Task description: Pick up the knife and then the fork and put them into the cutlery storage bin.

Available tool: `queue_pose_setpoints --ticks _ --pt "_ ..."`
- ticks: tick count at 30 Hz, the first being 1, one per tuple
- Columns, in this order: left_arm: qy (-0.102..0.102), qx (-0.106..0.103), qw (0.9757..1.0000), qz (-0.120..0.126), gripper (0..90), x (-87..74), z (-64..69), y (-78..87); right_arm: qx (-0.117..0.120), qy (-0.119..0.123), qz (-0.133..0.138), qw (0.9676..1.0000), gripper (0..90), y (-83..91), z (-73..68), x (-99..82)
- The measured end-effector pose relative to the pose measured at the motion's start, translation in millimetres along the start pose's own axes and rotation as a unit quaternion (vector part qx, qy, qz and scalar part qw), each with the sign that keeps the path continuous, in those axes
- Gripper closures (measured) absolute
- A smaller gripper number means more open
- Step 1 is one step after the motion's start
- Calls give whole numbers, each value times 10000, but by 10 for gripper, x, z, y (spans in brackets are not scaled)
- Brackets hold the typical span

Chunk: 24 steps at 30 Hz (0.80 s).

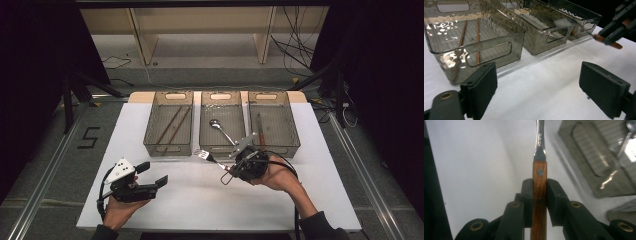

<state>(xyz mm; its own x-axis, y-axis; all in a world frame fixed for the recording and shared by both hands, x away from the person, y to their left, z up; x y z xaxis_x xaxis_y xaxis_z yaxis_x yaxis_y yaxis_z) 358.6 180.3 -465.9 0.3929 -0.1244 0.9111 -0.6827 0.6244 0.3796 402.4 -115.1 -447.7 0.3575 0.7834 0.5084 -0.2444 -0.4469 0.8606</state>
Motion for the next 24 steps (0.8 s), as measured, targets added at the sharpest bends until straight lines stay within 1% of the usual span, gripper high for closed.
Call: queue_pose_setpoints --ticks 3,5,8,11,15,17,20,24 --pt "3 -5 10000 -5 146 -1 1 -2 -162 -174 155 9996 772 80 101 18" --pt "-3 -6 10000 -9 146 -1 3 -2 -226 -297 248 9990 772 131 164 33" --pt "1 -5 10000 -4 146 0 3 -1 -342 -469 387 9976 772 199 264 51" --pt "11 1 10000 11 146 1 0 3 -455 -624 466 9959 772 252 368 50" --pt "4 -5 10000 13 146 2 2 2 -596 -869 593 9927 772 318 504 24" --pt "14 -8 10000 22 146 4 3 2 -668 -1090 608 9899 772 350 565 2" --pt "19 -6 10000 28 146 5 0 1 -785 -1178 676 9876 772 383 677 -26" --pt "11 -5 10000 26 146 6 0 2 -887 -1419 718 9833 772 414 791 -58"
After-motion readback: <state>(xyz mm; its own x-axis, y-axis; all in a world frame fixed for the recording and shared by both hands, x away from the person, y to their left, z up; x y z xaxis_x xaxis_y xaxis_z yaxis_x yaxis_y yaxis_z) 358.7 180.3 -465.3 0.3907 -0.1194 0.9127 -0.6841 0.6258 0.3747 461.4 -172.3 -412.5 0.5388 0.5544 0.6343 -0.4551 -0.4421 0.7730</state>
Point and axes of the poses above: each handheld gripper's, and its own axes: y roughly backward along the jaws, x roughly out of its top, z roughly to its right, the point moved 6 cm from there along -y, roughly forward along the jaws, and after that the axes turned 1 degree about -y, right-handed, at the moved point
